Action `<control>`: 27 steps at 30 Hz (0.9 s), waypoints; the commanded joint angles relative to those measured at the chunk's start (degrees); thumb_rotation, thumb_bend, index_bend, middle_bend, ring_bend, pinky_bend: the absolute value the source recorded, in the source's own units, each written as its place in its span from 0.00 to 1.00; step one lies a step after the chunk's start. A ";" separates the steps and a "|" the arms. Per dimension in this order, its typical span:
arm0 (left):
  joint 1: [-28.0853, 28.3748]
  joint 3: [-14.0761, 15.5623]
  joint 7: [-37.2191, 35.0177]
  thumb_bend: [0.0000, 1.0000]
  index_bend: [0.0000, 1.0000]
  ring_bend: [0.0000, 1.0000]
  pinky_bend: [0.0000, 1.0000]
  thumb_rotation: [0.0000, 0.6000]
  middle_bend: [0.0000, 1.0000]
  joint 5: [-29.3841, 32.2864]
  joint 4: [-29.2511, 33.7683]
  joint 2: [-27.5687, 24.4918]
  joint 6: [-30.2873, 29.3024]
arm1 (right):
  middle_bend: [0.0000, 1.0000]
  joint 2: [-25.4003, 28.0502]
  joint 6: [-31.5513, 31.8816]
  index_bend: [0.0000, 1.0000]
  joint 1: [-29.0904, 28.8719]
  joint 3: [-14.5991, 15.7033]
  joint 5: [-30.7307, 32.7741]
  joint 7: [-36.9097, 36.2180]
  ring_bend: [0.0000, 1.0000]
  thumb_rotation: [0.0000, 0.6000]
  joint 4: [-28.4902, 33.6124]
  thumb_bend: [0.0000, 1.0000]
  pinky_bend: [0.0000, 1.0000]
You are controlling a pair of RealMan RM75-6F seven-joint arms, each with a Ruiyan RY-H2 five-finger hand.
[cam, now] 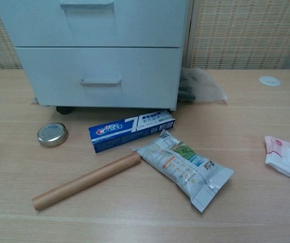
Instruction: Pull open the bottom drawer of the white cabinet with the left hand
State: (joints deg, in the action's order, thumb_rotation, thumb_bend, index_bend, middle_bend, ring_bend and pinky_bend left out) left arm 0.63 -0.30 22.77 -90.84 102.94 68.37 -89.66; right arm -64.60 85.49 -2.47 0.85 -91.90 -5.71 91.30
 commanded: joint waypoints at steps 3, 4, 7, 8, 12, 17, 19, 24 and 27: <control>0.05 0.01 -0.10 0.45 0.00 0.01 0.12 1.00 0.00 -0.05 -0.06 0.00 0.03 | 0.20 0.04 0.00 0.16 -0.01 -0.01 -0.01 0.07 0.17 1.00 0.12 0.25 0.24; 0.04 0.02 -0.16 0.45 0.00 0.01 0.12 1.00 0.00 -0.03 -0.09 0.00 0.02 | 0.20 0.07 0.04 0.16 0.00 -0.01 -0.03 0.07 0.17 1.00 0.16 0.25 0.24; 0.05 -0.02 -0.43 0.45 0.00 0.01 0.12 1.00 0.00 -0.22 -0.26 -0.05 -0.14 | 0.19 0.14 0.20 0.16 0.04 0.02 -0.18 0.12 0.17 1.00 0.27 0.25 0.24; 0.05 -0.02 -0.52 0.45 0.00 0.01 0.12 1.00 0.00 -0.32 -0.32 -0.05 -0.21 | 0.20 0.18 0.25 0.16 0.06 0.01 -0.19 0.14 0.17 1.00 0.31 0.25 0.24; 0.25 0.05 -1.31 0.45 0.00 0.01 0.12 1.00 0.00 -0.76 -0.71 -0.28 -0.09 | 0.20 0.26 0.56 0.16 0.20 -0.02 -0.23 0.19 0.17 1.00 0.46 0.25 0.24; 1.38 -0.33 -2.59 0.45 0.00 0.04 0.12 1.00 0.00 -1.95 -1.73 -1.06 0.59 | 0.20 0.48 0.76 0.16 0.21 -0.10 -0.35 0.38 0.17 1.00 0.70 0.25 0.24; 2.11 -0.59 -3.56 0.45 0.00 0.08 0.12 1.00 0.00 -2.65 -2.28 -1.44 1.00 | 0.20 0.58 0.72 0.16 0.11 -0.15 -0.46 0.50 0.17 1.00 0.82 0.25 0.24; 5.84 -1.35 -8.19 0.45 0.00 0.25 0.30 1.00 0.15 -4.89 -2.67 -3.89 4.54 | 0.20 0.85 0.55 0.16 -0.45 -0.43 -0.98 0.93 0.17 1.00 1.42 0.25 0.24; 8.97 -2.15 -10.99 0.45 0.01 0.34 0.48 1.00 0.26 -6.46 -3.39 -5.28 7.35 | 0.20 1.06 0.21 0.16 -0.98 -0.56 -1.46 1.33 0.17 1.00 1.93 0.25 0.24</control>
State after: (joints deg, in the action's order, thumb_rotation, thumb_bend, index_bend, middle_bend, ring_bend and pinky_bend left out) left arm 7.35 -1.77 13.70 -95.92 100.10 64.36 -84.41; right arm -63.61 85.80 -3.33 0.34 -93.25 -4.48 93.11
